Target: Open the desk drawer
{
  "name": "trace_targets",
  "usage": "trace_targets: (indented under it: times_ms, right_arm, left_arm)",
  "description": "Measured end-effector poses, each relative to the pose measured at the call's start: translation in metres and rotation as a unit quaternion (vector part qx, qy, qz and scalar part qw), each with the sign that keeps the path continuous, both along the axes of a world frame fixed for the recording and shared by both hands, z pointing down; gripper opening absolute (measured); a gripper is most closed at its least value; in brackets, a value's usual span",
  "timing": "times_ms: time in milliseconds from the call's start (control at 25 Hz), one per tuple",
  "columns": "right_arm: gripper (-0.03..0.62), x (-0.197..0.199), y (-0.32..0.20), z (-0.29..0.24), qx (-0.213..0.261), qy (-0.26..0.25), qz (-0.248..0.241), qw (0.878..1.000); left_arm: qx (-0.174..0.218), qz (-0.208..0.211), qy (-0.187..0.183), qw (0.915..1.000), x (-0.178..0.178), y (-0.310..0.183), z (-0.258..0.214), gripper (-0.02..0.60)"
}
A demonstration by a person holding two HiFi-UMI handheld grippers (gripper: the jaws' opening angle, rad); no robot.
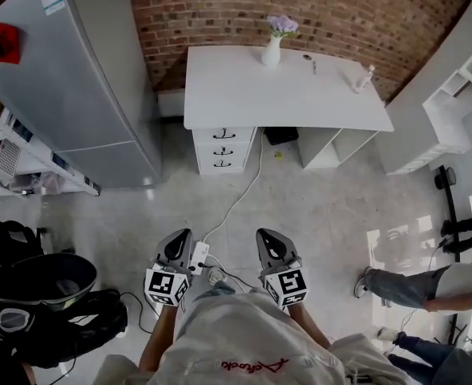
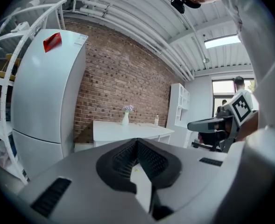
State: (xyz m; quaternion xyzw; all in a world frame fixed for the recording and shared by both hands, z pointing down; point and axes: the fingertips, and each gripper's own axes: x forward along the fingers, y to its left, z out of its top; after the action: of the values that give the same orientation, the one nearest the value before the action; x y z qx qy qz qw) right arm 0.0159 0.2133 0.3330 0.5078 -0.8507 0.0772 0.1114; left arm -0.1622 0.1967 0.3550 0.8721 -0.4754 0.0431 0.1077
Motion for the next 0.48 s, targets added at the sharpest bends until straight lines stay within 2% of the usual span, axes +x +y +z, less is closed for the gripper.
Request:
trace_targets:
  times_ms: [200,480]
  right_arm:
    - [0.018,-0.007,-0.016,0.013,-0.014,0.0,0.017,1.0]
    - [0.018,0.006,-0.028,0.027,-0.032,-0.006,0.028,0.999]
  left_arm:
    - [-0.005,0.021,0.005,0.9997,-0.003,-0.026,0.008,0.012]
    - [-0.018,0.037,0.006,0.9991,0.014,-0.036,0.02,0.012]
